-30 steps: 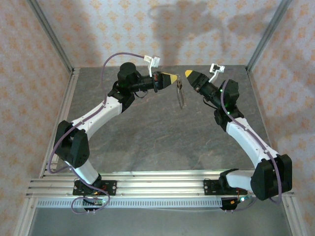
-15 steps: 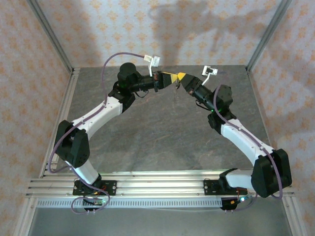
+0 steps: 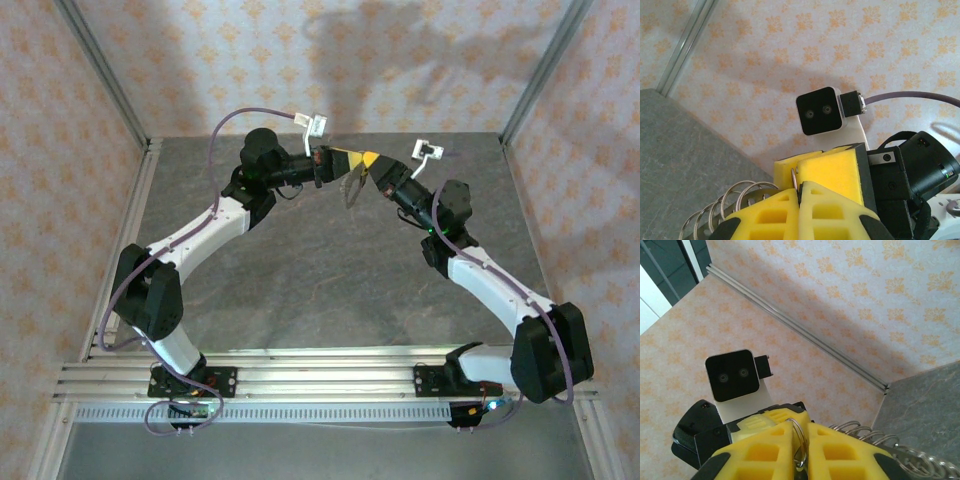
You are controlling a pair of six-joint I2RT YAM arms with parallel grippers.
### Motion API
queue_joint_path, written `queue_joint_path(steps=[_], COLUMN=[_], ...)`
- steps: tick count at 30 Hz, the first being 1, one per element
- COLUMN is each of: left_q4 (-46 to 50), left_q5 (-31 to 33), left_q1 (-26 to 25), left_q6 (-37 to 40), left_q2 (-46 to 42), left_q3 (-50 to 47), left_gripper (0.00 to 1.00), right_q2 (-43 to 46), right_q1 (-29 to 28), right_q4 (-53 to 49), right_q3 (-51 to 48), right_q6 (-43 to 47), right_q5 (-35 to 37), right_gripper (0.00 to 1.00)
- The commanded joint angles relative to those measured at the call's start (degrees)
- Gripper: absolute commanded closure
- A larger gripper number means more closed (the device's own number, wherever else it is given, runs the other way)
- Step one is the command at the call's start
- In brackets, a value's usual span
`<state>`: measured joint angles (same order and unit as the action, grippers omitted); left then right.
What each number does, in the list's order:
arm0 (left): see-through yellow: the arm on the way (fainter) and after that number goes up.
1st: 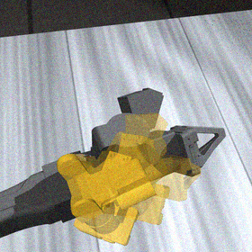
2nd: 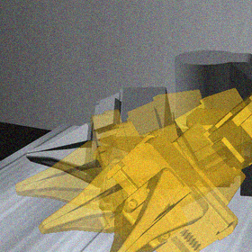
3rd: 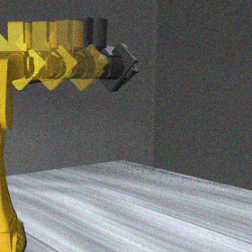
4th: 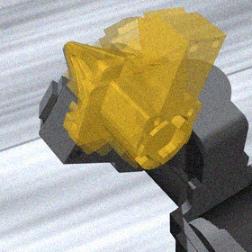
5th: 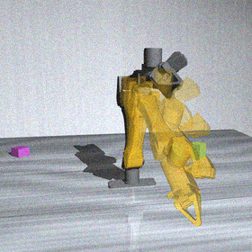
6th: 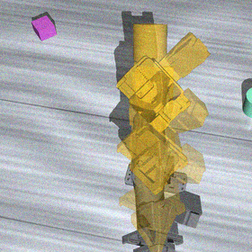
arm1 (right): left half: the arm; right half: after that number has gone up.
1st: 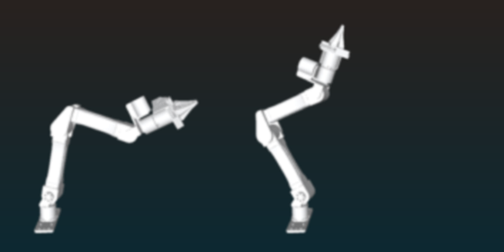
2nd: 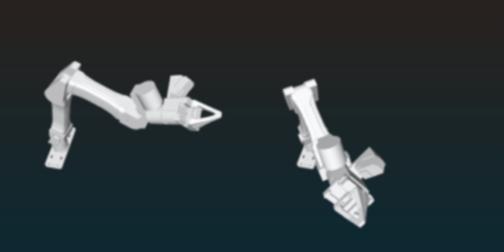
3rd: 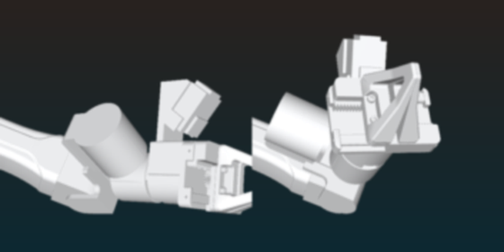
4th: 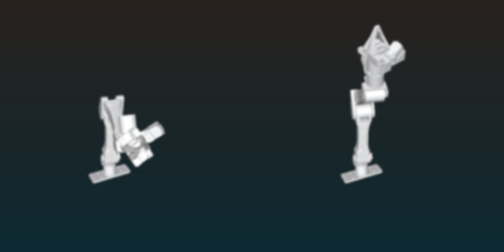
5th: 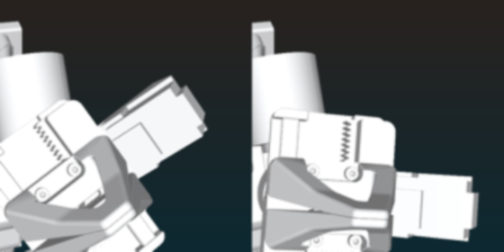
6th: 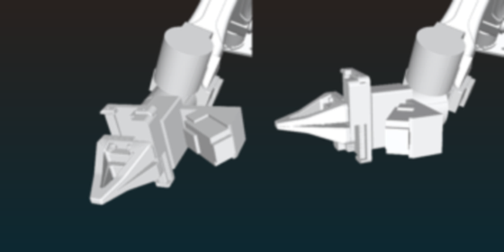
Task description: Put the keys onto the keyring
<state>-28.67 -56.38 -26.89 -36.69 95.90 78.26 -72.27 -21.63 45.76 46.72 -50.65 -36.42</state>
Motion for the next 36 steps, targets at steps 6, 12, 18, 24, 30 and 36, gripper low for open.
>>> queue_joint_path(steps=[6,12,18,24,30,36], left_q4=[-5.02,1.70,4.94,15.86,28.78,36.81], left_q5=[1.05,3.64,3.19,-2.54,-11.21,-16.36], left_q1=[-0.44,0.23,4.56,7.09,8.22,8.35], left_q6=[-0.10,3.00,3.14,9.22,15.82,19.57], left_q2=[-0.14,-1.25,-2.03,0.55,7.61,12.39], left_q3=[0.47,1.37,2.60,9.55,20.74,29.10], left_gripper=[1.00,0.89,0.66,0.61,0.60,0.60], right_q2=[0.23,0.60,-1.32,-5.00,-10.03,-12.35], right_q1=[-0.97,0.02,3.68,6.51,7.45,7.72], right_q4=[3.50,-1.67,-5.09,-9.43,-16.85,-20.79], right_q3=[-0.66,1.11,4.80,10.56,18.76,22.57], right_q6=[-1.26,1.60,1.39,2.77,6.93,9.54], right_q5=[-3.52,-3.28,-8.47,-16.46,-26.32,-28.63], right_gripper=[1.00,1.00,1.00,1.00,1.00,1.00])
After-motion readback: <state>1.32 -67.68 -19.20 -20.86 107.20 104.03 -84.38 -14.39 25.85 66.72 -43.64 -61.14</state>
